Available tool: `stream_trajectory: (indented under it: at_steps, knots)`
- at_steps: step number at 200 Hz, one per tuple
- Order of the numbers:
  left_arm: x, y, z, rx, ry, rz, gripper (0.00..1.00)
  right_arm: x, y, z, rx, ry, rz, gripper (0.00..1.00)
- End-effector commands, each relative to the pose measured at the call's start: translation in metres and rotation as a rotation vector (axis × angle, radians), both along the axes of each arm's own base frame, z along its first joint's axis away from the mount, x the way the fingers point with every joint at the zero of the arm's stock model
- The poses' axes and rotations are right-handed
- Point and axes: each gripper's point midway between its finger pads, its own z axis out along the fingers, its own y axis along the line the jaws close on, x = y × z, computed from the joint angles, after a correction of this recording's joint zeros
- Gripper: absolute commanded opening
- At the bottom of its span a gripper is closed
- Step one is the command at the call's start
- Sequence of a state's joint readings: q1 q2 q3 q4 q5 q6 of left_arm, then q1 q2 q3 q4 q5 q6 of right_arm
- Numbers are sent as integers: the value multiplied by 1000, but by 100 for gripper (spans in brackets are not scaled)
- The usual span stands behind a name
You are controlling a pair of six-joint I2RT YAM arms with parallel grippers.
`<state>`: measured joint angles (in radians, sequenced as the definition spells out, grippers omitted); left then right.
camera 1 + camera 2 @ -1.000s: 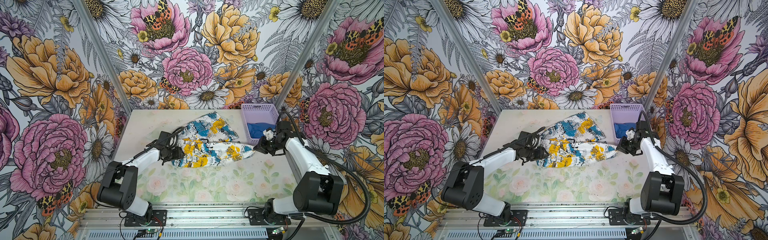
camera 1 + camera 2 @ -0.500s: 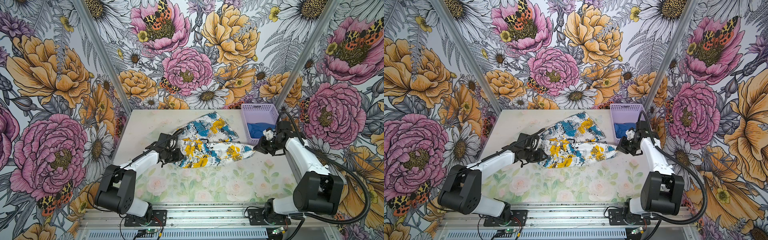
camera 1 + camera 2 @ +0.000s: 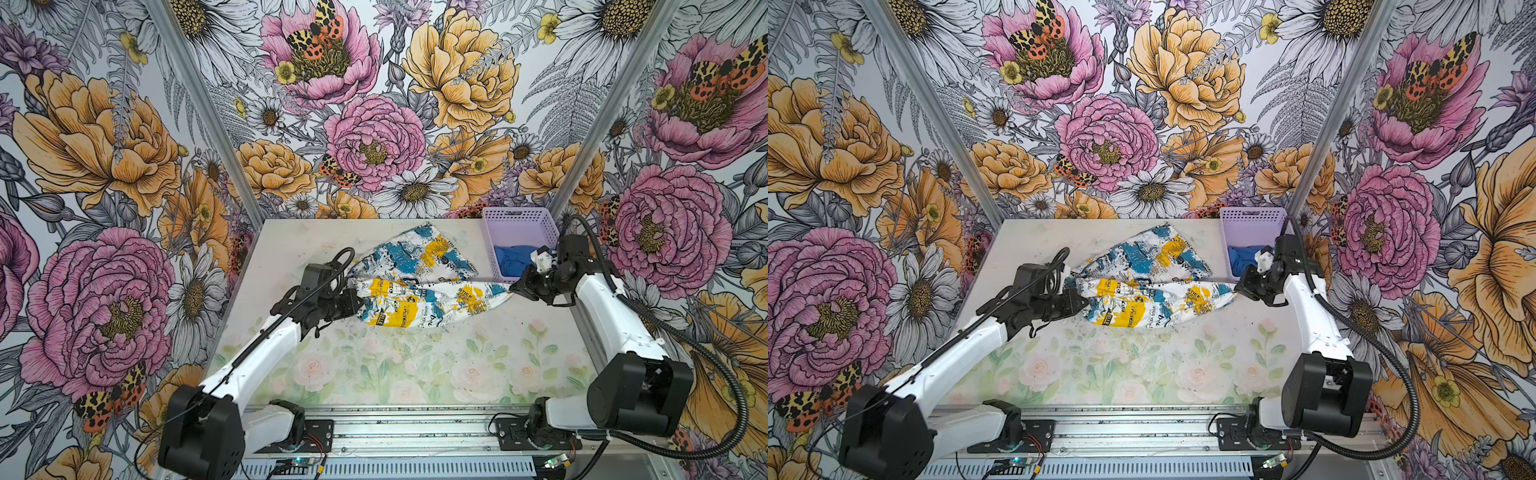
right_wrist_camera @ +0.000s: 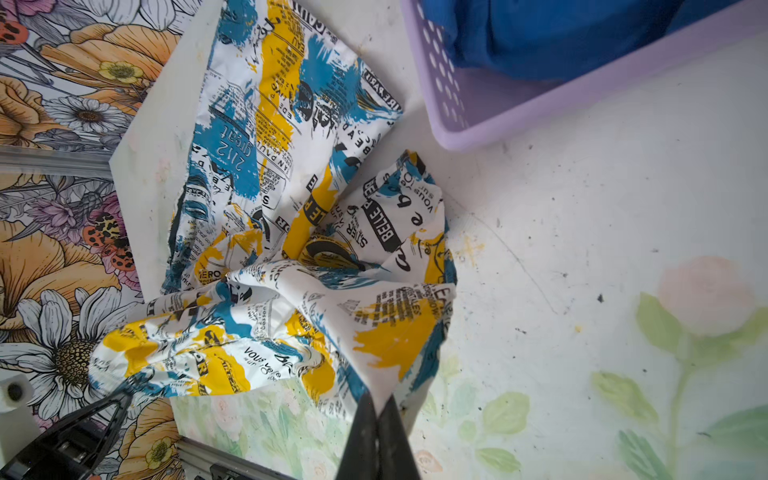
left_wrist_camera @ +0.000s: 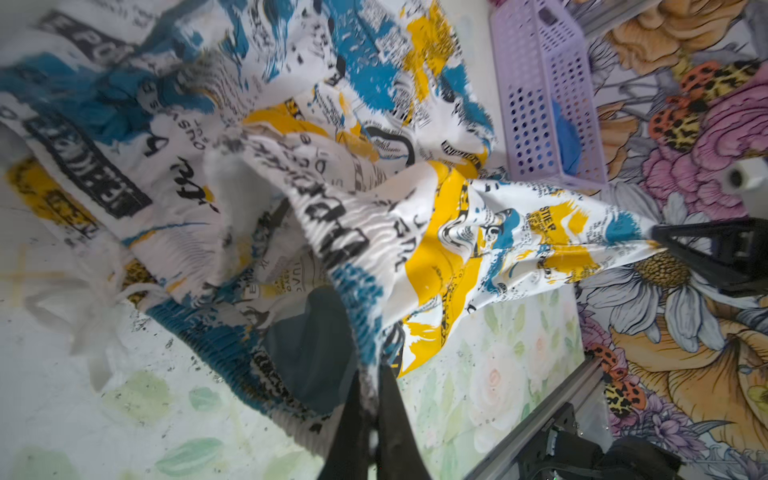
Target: Fold and stack the mixed laundry pile
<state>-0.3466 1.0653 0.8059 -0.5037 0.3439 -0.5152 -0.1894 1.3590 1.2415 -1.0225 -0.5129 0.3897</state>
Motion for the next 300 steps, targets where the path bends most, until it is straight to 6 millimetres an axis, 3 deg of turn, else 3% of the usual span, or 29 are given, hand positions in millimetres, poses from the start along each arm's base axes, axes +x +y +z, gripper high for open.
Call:
stream_trajectory:
  at_steps: [1,25,48,88,111,137,183,212,230,258,300]
  knots:
    - [-20,5,9,-7,38,77,0,2,-6,44,-40,-104,-43,0]
    - [-40,0,12,-23,53,83,0,-3,-10,71,-69,-148,-66,0]
    - [-66,-1,7,-54,76,103,0,-20,-12,91,-97,-167,-83,0]
    - [-117,11,-11,-134,119,173,0,-57,-8,110,-116,-146,-94,0]
    - [-136,14,-26,-165,126,190,0,-59,-2,115,-134,-132,-65,0]
    - [-139,14,-34,-141,108,207,0,-35,19,120,-205,-135,26,0]
    - [-130,23,-40,-109,92,291,0,41,40,124,-283,-183,79,0]
    - [-127,31,-52,-111,95,344,0,86,64,110,-305,-171,150,0]
    - [-123,33,-59,-107,77,365,0,109,67,97,-340,-151,169,0]
    - [-115,33,-77,-111,84,386,0,137,69,76,-368,-121,186,0]
    - [-102,41,-72,-114,44,421,0,170,84,59,-365,-119,233,0]
